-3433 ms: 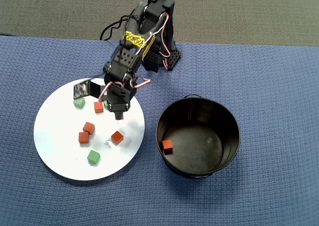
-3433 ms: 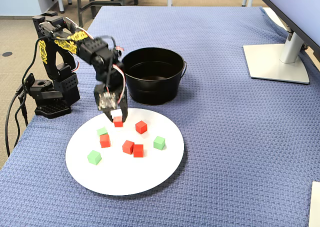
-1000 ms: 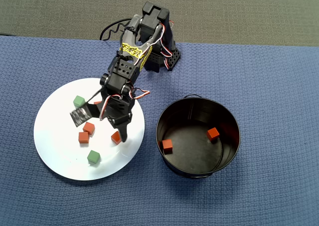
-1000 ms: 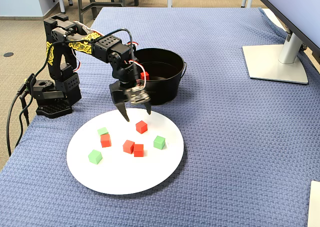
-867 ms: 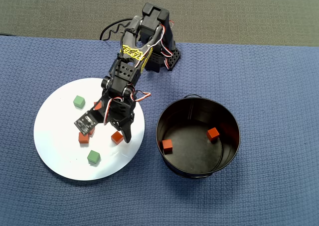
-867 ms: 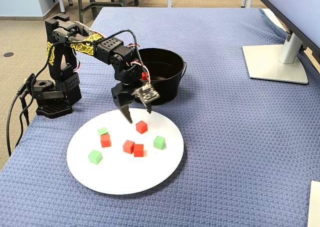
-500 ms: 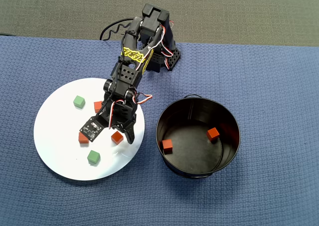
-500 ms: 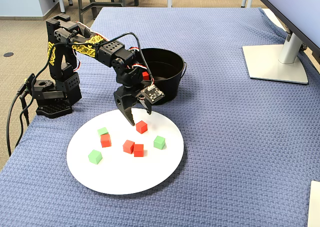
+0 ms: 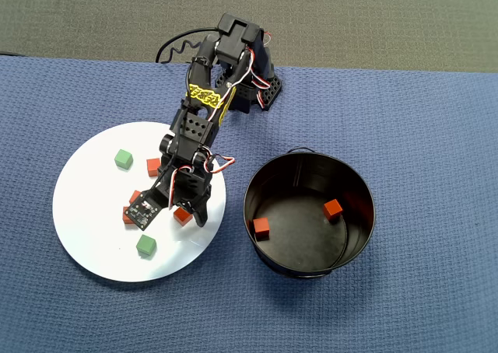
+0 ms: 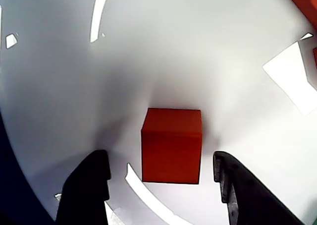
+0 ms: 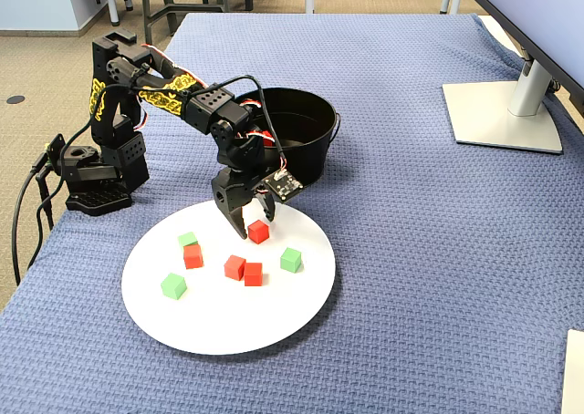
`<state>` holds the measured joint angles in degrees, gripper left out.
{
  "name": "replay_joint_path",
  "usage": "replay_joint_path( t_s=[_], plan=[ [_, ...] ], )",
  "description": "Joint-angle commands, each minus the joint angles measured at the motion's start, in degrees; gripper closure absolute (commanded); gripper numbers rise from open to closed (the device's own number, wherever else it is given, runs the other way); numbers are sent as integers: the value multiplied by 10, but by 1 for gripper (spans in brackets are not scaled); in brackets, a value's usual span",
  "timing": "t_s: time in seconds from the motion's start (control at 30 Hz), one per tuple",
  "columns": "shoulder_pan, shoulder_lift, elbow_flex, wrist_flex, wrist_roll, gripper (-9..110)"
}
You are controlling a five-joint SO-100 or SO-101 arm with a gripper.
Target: Pick up the red cubes from the white plate and place them in the black recipient
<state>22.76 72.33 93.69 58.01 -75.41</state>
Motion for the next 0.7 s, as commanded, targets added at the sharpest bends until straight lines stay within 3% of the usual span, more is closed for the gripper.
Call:
replay_joint_path(
  t_s=[0.0, 0.1, 0.33, 0.67],
  plan=[
    [2, 13, -31, -13, 11, 93],
    [-1, 18, -33, -3, 13, 101],
    [1, 68, -49, 35, 47, 101],
    [-25, 276, -113, 167, 124, 102]
  ],
)
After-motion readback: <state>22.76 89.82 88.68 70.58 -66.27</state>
